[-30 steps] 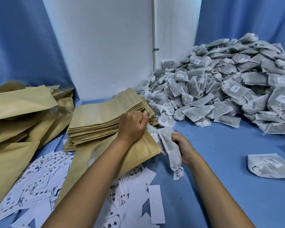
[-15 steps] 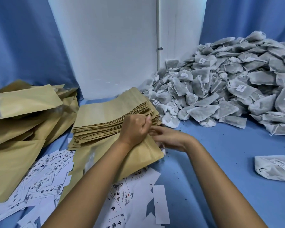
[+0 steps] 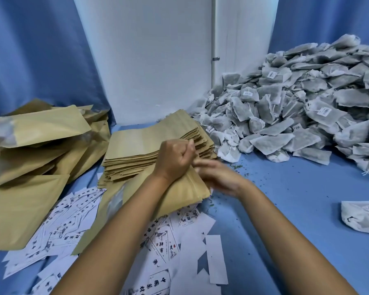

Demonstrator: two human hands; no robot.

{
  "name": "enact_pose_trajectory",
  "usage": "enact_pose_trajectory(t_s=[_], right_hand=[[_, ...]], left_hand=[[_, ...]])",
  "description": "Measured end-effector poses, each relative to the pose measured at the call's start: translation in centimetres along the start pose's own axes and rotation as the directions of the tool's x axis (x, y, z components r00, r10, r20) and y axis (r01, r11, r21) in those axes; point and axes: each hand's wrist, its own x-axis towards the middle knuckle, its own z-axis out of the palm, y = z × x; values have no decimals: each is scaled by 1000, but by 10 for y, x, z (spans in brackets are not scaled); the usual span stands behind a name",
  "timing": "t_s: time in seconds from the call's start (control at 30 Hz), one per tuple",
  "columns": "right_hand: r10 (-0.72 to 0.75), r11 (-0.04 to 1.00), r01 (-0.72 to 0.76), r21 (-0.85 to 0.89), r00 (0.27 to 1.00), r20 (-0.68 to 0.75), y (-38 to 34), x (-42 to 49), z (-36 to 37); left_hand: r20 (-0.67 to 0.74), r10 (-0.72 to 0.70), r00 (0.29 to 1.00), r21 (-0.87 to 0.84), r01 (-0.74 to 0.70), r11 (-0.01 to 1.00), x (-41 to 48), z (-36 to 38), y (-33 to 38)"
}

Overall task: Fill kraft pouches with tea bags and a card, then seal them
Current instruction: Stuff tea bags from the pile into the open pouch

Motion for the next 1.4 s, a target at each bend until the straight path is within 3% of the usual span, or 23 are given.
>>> enact_pose_trajectory(t_s=[0.03, 0.1, 0.13, 0.23, 0.33, 0.43, 0.5, 0.6, 0.67, 0.77, 0.83, 1.03, 1.17, 1.3, 1.4], right_hand=[[-72, 997, 70, -19, 984, -163, 2, 0, -14], [-164, 950, 36, -311, 902, -399, 14, -5, -39], [-151, 908, -24, -419, 914, -377, 22, -8, -44], [-5, 752, -42, -658, 998, -69, 44, -10, -25], [-180, 348, 278, -895, 957, 227, 67, 1, 1], [-305, 221, 285, -933, 928, 212, 71, 6, 6], [-359, 192, 259, -946, 916, 178, 72, 5, 4], [-439, 303, 227, -925, 895, 76, 69, 0, 0], [-457, 496, 221, -840, 889, -36, 67, -4, -3], [-326, 778, 186, -600, 936, -133, 62, -9, -13], [-217, 884, 128, -449, 964, -152, 62, -11, -21], [-138, 978, 77, -192, 934, -329, 57, -15, -42], [-136, 991, 124, -57, 931, -339, 55, -17, -53], [-235, 971, 206, -118, 757, -610, 46, -20, -64], [-277, 960, 241, -145, 726, -630, 43, -24, -67]], left_hand=[[-13, -21, 1000, -6, 21, 1000, 3, -3, -2], [-43, -62, 997, -19, 61, 998, 7, -7, -5], [-59, -77, 995, -19, 76, 997, 9, -8, -7], [-93, -117, 989, -44, 113, 993, 14, -10, -8], [-95, -146, 985, -46, 142, 989, 16, -9, -7], [-89, -145, 985, -49, 142, 989, 15, -9, -4], [-81, -141, 987, -48, 138, 989, 14, -8, -3], [-69, -138, 988, -50, 135, 990, 13, -5, -3], [-57, -139, 989, -47, 136, 990, 13, -3, -3], [-55, -126, 991, -34, 124, 992, 12, -1, -2], [-56, -129, 990, -40, 127, 991, 13, -1, -2], [-45, -131, 990, -40, 129, 991, 11, 1, -2], [-46, -127, 991, -38, 125, 991, 10, 2, -1], [-38, -120, 992, -43, 118, 992, 9, 4, 2], [-39, -103, 994, -49, 101, 994, 8, 5, 5]])
